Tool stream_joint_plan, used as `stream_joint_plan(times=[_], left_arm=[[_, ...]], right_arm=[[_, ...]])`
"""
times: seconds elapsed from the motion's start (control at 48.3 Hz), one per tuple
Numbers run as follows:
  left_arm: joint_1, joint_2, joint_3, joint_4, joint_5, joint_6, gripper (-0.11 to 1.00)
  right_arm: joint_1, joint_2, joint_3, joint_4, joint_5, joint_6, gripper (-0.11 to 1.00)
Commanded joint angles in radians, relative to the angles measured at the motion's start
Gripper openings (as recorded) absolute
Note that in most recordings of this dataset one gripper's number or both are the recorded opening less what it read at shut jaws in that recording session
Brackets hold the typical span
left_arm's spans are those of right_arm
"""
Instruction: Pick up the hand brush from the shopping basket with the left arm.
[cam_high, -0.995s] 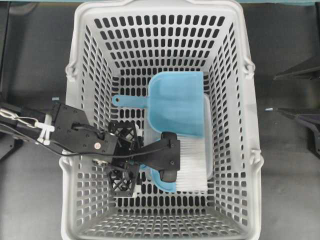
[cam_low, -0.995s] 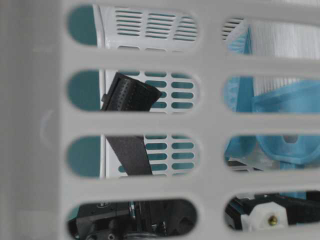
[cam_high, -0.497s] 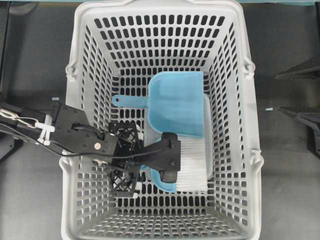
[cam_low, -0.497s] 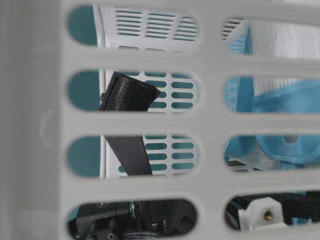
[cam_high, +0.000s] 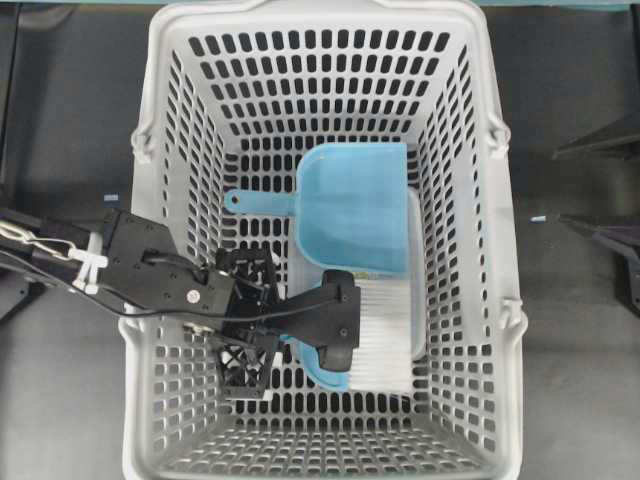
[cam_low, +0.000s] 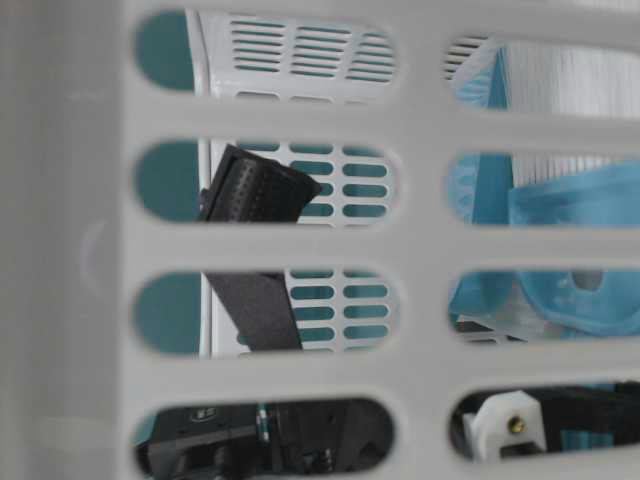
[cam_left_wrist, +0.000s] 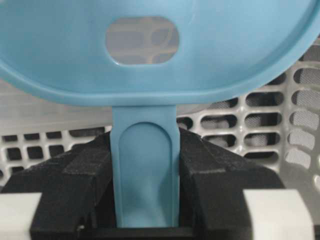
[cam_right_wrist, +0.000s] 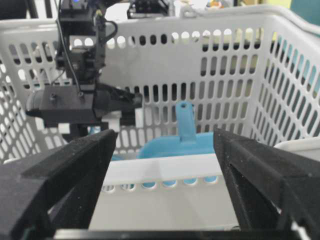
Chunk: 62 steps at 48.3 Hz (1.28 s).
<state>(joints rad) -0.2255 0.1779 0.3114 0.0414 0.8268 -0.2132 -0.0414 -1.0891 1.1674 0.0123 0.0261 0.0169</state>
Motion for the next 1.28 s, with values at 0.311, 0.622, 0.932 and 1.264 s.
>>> stream_joint_plan(times=[0.311,0.622,0.932,1.264], left_arm=[[0.0,-0.206,-0.207,0.003,0.265,0.0,0.24],[0.026,-0.178,-0.612,0.003,0.696,0.0,0.24],[0.025,-0.115,-0.678,0.003,0.749,0.002,0.24],[0.025,-0.098,-0.673,0.003,0.735,0.028,0.24]], right_arm=[[-0.003,0.005,-0.006,0.003,-0.009,0.002,0.76],[-0.002,-0.003,-0.006,0.003,-0.009,0.002,0.76],[-0.003,-0.006,-0.006,0.003,-0.009,0.002,0.76],[-0.003,-0.006,-0.006,0.003,-0.009,0.002,0.76]])
